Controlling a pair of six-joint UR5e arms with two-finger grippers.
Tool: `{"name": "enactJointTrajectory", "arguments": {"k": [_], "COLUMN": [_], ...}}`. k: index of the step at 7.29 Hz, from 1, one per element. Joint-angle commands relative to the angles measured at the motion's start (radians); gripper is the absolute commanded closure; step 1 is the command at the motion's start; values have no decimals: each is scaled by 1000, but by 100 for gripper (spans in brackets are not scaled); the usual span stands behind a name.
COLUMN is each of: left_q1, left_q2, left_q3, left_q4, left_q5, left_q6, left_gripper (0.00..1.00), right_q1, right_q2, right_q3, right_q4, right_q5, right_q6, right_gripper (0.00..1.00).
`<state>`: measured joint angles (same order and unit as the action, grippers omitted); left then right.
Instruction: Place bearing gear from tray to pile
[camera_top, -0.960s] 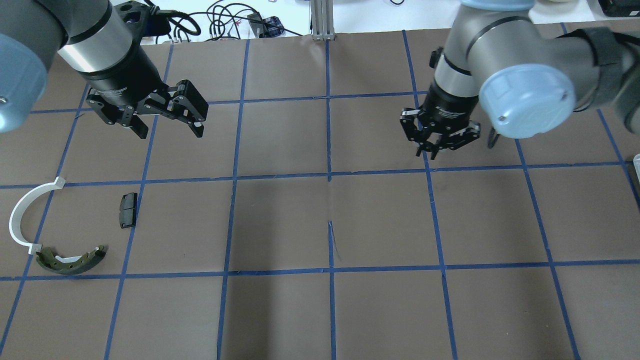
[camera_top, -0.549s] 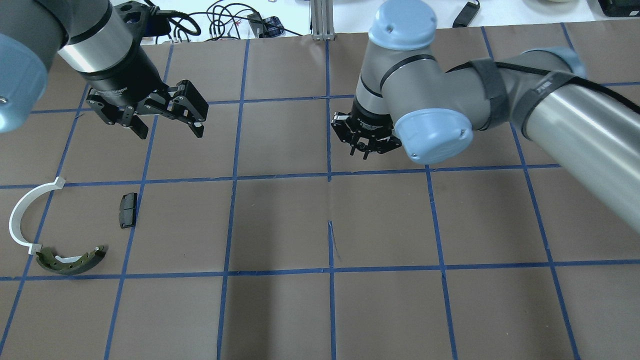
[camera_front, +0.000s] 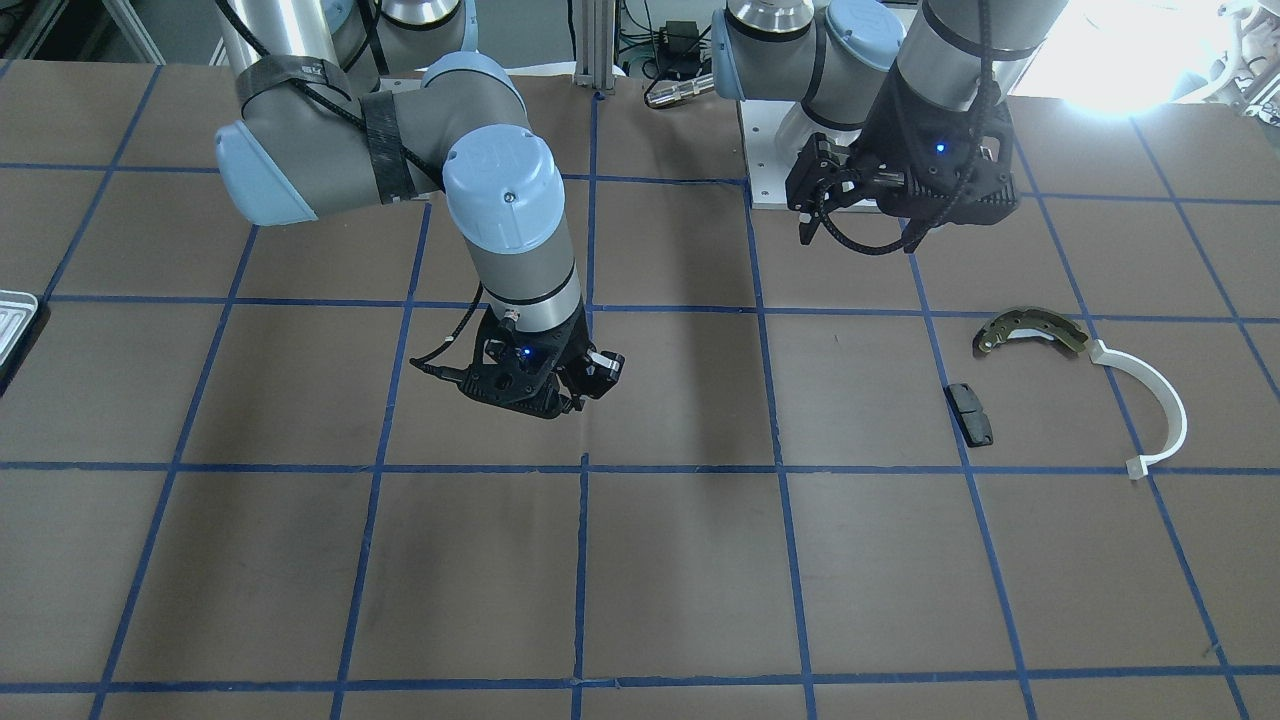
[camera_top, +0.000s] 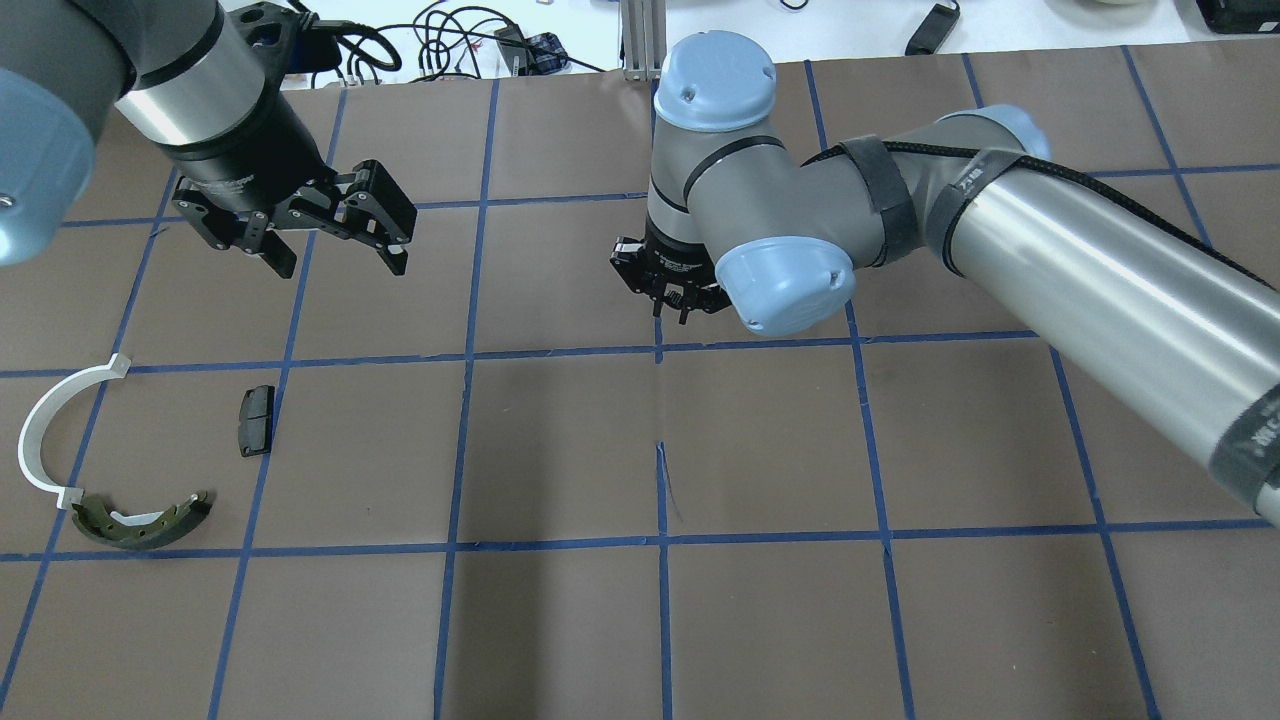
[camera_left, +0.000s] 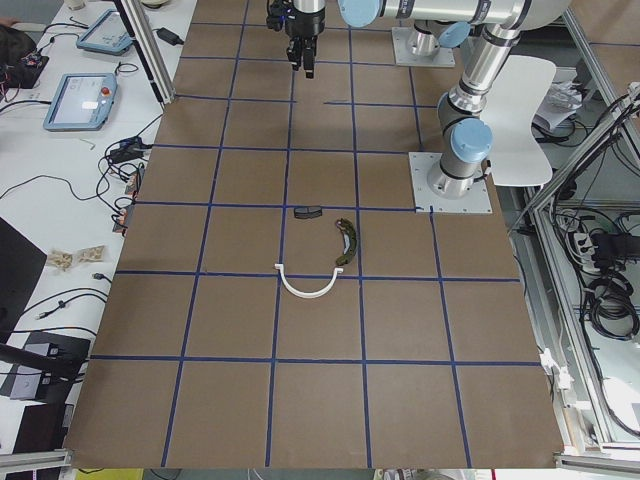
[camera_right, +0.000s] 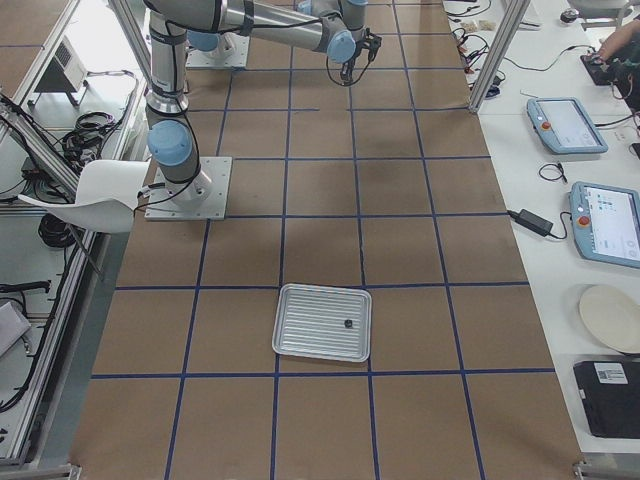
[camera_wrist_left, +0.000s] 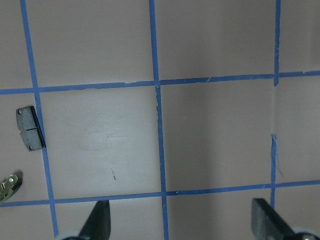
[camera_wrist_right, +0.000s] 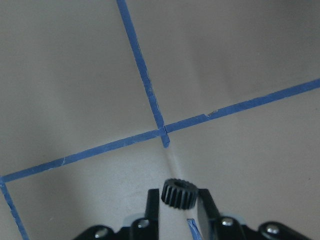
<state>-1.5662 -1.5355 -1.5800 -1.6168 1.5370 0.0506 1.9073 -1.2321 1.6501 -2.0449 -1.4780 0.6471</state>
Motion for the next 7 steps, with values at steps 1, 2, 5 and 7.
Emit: {"name": "enactJointTrajectory", "arguments": {"k": [1, 2, 5, 7], "left_q1": [0, 1, -29, -108], "left_q2": [0, 0, -41, -162], "left_q3": [0, 0, -5, -29], "left_q4": [0, 0, 15, 225], "left_q5": [0, 0, -8, -104], "left_q6": [0, 0, -88, -139], "left_gripper": [0, 0, 0, 0], "right_q1": [1, 1, -138, -360], "right_q2": [5, 5, -65, -189], "right_q3": [0, -4, -1, 0], "right_q4": [2, 2, 94, 222], "right_q5": [-2, -2, -135, -143], "right_q6": [0, -6, -207, -575], "right_gripper": [0, 0, 0, 0]}}
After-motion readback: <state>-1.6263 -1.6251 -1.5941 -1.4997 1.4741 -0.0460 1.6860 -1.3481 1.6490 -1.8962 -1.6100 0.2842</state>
